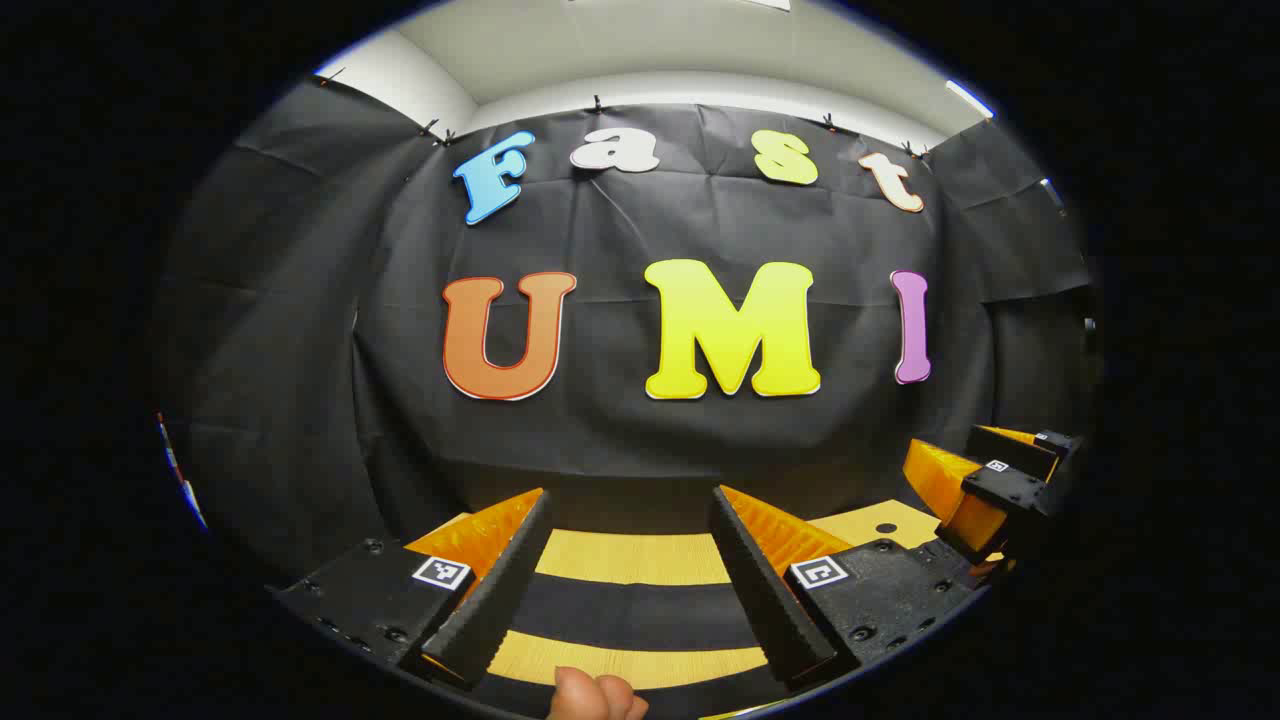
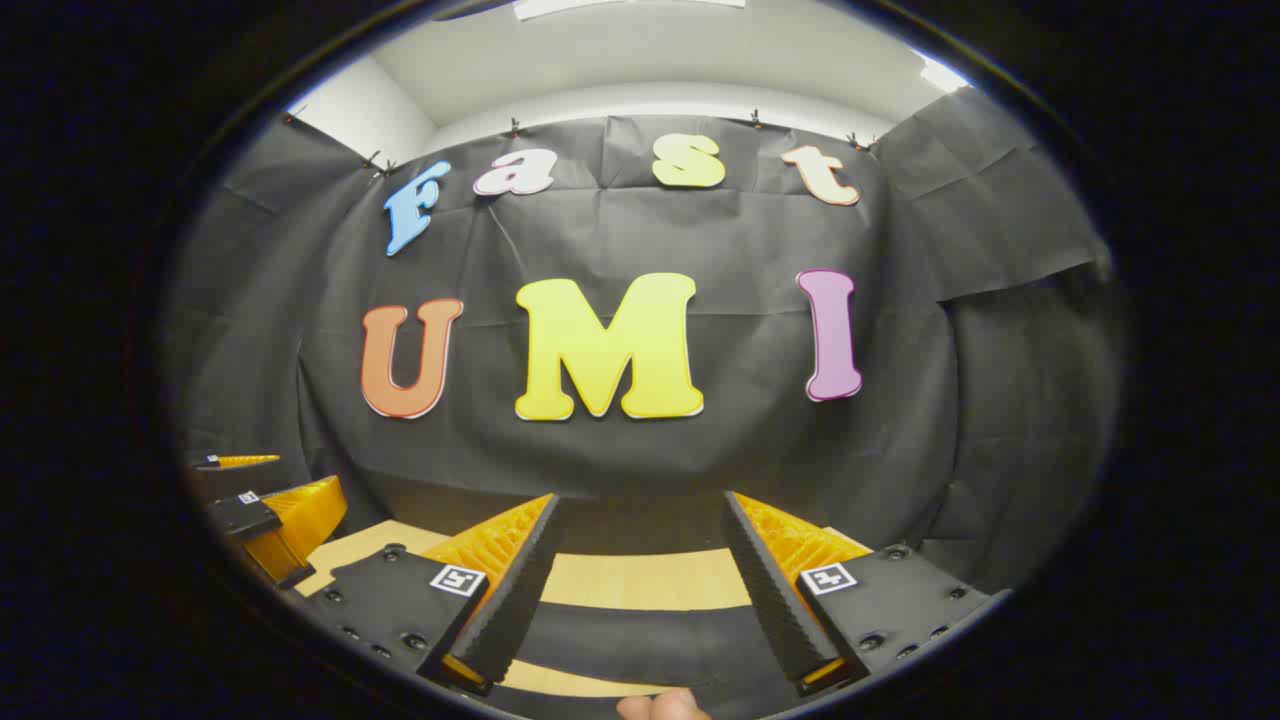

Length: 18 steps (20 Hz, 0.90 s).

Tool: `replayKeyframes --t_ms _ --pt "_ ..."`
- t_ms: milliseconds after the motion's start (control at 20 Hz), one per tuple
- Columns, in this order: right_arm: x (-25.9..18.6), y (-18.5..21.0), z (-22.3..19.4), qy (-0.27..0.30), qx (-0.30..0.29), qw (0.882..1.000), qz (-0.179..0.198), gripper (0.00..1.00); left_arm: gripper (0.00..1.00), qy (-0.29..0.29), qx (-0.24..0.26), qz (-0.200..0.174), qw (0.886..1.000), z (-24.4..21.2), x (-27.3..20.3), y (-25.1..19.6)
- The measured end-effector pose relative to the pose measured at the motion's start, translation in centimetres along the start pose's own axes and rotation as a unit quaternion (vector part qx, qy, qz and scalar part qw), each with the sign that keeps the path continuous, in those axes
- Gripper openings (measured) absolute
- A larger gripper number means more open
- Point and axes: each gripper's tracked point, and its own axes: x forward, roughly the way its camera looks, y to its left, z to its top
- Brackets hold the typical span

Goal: Grasp the waist and the cuffs of the jeans and fold them to make the two legs overlap; first hold the waist and fold one-third of the jeans toward the cuffs, then hold the cuffs and fold the remaining one-third in the same direction to finish folding.

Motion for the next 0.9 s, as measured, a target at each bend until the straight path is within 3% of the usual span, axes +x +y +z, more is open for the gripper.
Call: replayKeyframes --t_ms 900 --pt "-0.4 1.2 -0.1 -0.001 -0.012 1.0 0.015 0.96 1.0 -0.005 0.003 0.02 1.0 0.2 -0.3 1.8"
